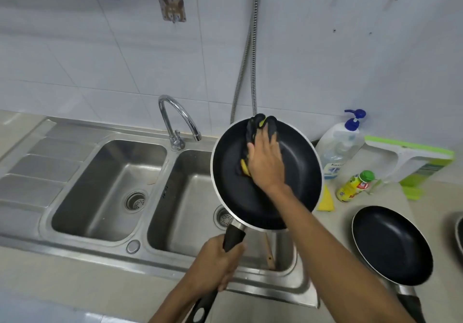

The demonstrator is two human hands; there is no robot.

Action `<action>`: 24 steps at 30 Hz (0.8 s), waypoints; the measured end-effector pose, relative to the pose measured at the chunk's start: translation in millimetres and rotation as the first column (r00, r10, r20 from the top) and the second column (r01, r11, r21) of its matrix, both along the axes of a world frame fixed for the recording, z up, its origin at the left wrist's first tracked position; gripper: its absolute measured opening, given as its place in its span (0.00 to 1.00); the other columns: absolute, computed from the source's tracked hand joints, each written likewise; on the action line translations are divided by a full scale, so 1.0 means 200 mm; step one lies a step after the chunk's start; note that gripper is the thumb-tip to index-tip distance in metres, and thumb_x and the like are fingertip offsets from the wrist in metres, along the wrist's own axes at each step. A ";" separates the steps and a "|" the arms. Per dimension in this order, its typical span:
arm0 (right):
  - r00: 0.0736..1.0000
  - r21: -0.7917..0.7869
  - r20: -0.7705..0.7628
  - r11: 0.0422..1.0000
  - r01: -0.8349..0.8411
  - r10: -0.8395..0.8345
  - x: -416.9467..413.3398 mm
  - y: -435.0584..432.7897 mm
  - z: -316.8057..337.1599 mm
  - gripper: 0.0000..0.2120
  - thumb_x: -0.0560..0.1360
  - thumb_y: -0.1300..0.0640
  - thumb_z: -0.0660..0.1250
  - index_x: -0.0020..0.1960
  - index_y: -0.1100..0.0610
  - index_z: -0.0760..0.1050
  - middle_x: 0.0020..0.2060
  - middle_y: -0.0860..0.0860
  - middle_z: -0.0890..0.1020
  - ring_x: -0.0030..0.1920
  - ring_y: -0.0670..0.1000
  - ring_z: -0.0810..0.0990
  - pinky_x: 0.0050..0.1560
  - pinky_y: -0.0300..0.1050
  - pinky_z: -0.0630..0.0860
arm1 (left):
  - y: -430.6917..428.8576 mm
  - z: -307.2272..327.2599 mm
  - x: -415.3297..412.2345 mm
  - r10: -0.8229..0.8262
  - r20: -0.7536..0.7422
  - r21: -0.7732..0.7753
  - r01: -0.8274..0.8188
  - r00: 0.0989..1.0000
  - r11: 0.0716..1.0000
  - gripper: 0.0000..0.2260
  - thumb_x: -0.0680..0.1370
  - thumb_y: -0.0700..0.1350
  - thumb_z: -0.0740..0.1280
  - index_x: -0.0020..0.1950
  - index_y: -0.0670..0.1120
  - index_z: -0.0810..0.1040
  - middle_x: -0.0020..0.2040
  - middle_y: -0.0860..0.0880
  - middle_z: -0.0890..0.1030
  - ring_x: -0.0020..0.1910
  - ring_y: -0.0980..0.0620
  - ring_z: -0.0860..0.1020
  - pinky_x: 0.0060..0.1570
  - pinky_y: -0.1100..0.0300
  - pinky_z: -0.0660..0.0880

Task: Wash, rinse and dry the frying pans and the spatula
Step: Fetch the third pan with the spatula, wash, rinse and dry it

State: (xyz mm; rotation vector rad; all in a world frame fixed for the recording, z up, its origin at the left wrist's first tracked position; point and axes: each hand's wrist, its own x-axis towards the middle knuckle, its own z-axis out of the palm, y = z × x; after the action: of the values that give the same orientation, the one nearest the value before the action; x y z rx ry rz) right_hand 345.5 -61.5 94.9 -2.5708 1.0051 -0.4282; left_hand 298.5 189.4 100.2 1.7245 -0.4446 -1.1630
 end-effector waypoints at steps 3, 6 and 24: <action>0.984 -0.131 -0.168 0.988 -0.075 0.053 -0.29 -0.16 -0.18 0.28 0.84 0.51 0.50 0.82 0.59 0.55 0.81 0.57 0.58 0.79 0.62 0.60 0.76 0.59 0.62 | 0.02 0.00 0.07 0.041 -0.041 -0.037 -0.043 0.998 0.998 0.14 0.82 0.46 0.67 0.42 0.45 0.65 0.26 0.48 0.64 0.19 0.52 0.61 0.19 0.63 0.62; 0.969 -0.034 -0.207 0.989 -0.143 0.133 -0.54 0.06 -0.29 0.29 0.83 0.47 0.46 0.78 0.61 0.65 0.76 0.59 0.70 0.73 0.62 0.70 0.72 0.57 0.69 | 0.02 -0.03 0.08 0.048 -0.055 -0.035 -0.050 0.997 0.998 0.15 0.83 0.45 0.66 0.41 0.45 0.64 0.25 0.49 0.64 0.19 0.52 0.61 0.19 0.63 0.62; 0.991 -0.025 -0.053 0.992 0.125 -0.126 -1.43 0.30 -0.35 0.16 0.82 0.48 0.62 0.68 0.49 0.73 0.57 0.50 0.81 0.53 0.57 0.81 0.50 0.54 0.79 | 0.04 -0.17 -0.10 0.170 -0.191 0.079 -0.158 0.967 0.984 0.13 0.81 0.36 0.62 0.38 0.45 0.64 0.26 0.50 0.62 0.20 0.54 0.61 0.19 0.63 0.62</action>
State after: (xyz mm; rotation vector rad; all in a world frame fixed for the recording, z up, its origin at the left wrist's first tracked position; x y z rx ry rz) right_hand 60.5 -1.9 25.3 -2.5600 1.1924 -0.4057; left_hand 277.8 198.3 66.7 1.6458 -0.1419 -1.2235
